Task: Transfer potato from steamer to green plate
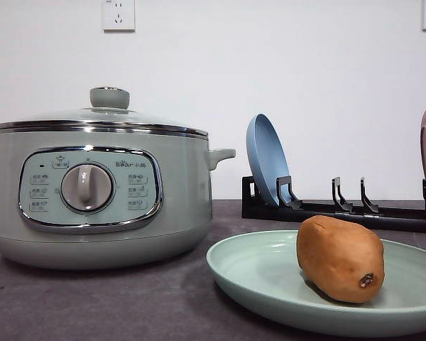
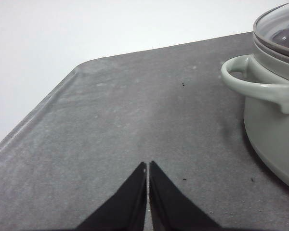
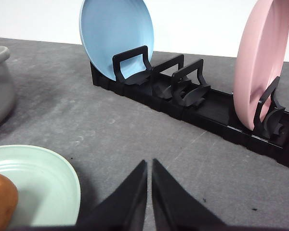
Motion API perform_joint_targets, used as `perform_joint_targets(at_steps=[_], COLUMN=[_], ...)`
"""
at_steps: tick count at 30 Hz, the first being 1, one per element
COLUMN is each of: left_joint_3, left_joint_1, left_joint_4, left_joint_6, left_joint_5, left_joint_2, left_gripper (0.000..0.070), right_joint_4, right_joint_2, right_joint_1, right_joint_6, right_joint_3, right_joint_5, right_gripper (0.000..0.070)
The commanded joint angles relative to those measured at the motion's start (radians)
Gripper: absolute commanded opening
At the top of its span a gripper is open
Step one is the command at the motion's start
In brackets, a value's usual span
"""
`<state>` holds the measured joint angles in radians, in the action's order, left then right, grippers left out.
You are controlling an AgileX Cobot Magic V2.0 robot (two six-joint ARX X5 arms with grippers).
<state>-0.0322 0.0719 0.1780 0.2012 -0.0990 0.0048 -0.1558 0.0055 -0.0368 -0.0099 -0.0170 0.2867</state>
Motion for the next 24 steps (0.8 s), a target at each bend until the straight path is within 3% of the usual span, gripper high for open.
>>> perform_joint_targets(at_steps=[1,24], left_joint_3=[0.02,0.02], left_joint_1=[0.001,0.001], left_joint_4=[0.007,0.007], left_joint_6=[0.015,0.015], left_joint_5=[0.001,0.001], left_joint_2=[-0.002,-0.002], left_gripper=[0.0,0.0], right_joint_4=[-0.002,-0.002], right_joint_2=[-0.002,-0.002], right_joint_1=[-0.002,-0.002], right_joint_6=[0.013,0.013], right_joint_3=[0.004,0.004], right_joint_5=[0.0,0.0], right_gripper=[0.0004,0.0004])
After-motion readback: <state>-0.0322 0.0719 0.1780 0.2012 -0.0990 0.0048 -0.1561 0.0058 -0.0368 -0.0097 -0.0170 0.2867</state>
